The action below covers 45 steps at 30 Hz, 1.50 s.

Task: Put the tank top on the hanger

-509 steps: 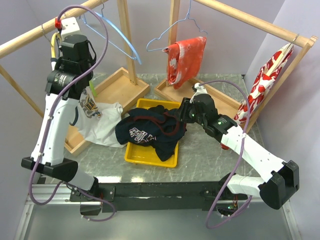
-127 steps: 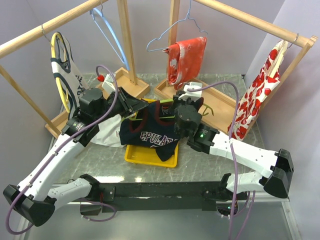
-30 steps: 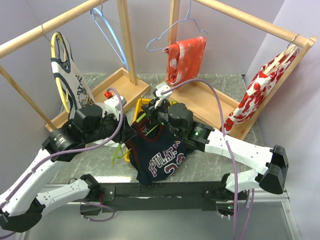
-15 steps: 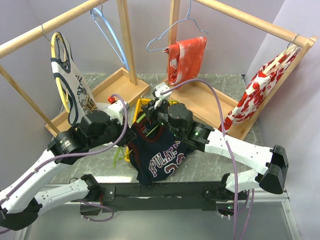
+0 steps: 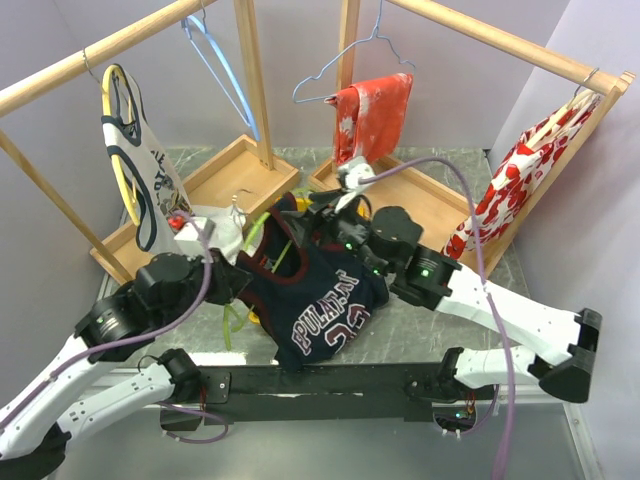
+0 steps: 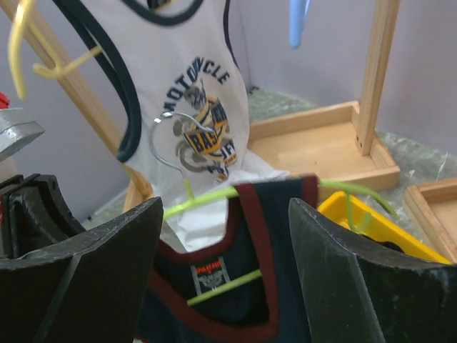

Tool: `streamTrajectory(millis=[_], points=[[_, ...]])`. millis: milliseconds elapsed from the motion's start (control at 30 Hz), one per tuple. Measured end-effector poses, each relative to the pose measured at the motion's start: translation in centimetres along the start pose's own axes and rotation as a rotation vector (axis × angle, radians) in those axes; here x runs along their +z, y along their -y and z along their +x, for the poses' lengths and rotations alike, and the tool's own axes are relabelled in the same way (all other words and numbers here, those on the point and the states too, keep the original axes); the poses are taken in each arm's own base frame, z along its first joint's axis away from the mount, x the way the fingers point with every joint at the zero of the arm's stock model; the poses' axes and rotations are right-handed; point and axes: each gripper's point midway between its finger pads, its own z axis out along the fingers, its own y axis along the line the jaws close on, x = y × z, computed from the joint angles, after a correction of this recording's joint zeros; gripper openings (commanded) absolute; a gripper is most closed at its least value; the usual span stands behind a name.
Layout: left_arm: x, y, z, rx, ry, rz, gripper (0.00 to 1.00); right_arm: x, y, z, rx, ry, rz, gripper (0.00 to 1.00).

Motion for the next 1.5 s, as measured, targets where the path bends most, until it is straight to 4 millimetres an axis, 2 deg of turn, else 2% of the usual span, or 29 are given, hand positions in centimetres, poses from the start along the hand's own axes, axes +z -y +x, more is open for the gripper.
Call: streamTrajectory(millis=[100,200,433,633,933,1233,1500], points=[[-0.8,-1.0,-1.0,-0.05,0.062,-0.054,0.01,-1.2,0.3,-1.5,0.025,0.037,0.008,0.8],[-1.7,-2.0,-2.2,-0.08,0.102,-0.125,0.01,-1.9,0.7,-2.1,0.044,0.052,0.028,0.8],[-2.8,-3.3,-6.6,-0.097,0.187,-0.322,0.01,-2.3,1.3,-1.1,0.064,0.025,0.06,0.81],[-2.5,-3.8,-11.2,-0.055,0.266,-0.503,0.01,-2.4,1.4,-0.5,0.067,0.002,0.066,0.81],[-1.9,-2.2,-18.4,0.046,0.391,-0.661,0.01,-3.0,1.5,-0.5,0.071,-0.01,0.067,0.81],[-0.4,-2.1,-22.5,0.151,0.455,-0.819,0.01,-3.5,1.3,-2.0,0.07,-0.012,0.064,0.81],[-0.4,-4.3,-26.8,0.144,0.514,-0.936,0.01,-3.8,0.7,-4.8,0.075,0.014,0.049,0.81]])
